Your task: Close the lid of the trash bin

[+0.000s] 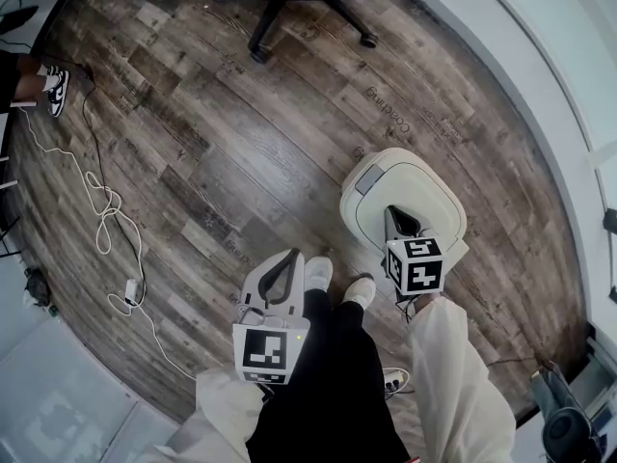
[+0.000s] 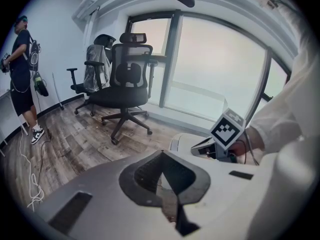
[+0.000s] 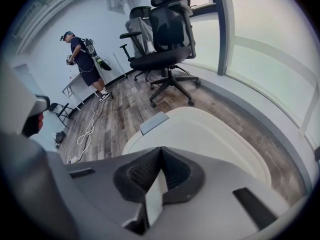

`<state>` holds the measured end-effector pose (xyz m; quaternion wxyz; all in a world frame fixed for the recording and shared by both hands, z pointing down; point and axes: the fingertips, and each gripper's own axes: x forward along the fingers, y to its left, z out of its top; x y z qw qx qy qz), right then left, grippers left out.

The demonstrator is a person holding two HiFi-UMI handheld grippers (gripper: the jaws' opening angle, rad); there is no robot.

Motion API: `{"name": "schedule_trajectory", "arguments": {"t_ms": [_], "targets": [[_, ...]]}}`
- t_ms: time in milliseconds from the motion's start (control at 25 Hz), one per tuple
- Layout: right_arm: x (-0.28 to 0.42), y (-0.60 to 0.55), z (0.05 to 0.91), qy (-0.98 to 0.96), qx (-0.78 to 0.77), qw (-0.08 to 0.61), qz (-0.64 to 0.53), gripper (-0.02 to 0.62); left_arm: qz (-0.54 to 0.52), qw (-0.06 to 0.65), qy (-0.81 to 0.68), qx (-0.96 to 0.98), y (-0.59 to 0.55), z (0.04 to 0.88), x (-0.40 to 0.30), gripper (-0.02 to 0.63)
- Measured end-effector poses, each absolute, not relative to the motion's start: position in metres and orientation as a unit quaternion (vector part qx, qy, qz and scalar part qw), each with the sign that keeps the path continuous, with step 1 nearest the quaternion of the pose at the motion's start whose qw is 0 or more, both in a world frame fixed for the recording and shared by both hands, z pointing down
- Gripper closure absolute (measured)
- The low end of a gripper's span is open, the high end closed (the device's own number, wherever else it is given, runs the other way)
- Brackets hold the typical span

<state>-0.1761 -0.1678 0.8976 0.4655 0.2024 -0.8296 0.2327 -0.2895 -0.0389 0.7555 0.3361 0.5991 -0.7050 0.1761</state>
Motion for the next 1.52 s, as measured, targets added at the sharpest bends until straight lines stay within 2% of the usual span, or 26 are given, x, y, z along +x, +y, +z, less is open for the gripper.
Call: {"name": "schedule_trajectory", "arguments": {"t_ms": [400, 880, 1360, 1520], "targets": [[-0.077, -0.167, 0.821, -0.824, 0.283, 0.420, 0.253, 0.572, 0.210, 0.275, -0.671, 0.656, -0.078, 0.710, -0.255, 0.601], [0.033, -0.121, 0.653, -0.803, 0.413, 0.326, 0.280, 0.572, 0.224, 0.239, -0.595, 0.734, -0.083, 0.593, -0.140, 0.601], [0.081, -0.069, 0.456, -0.804, 0.480, 0.229, 0.266, 0.572, 0.186, 0.188, -0.543, 0.797, -0.080, 0.429, -0.055, 0.601], [0.082, -0.058, 0.410, -0.815, 0.479, 0.216, 0.244, 0.572, 0.174, 0.174, -0.533, 0.810, -0.076, 0.382, -0.039, 0.601]]}}
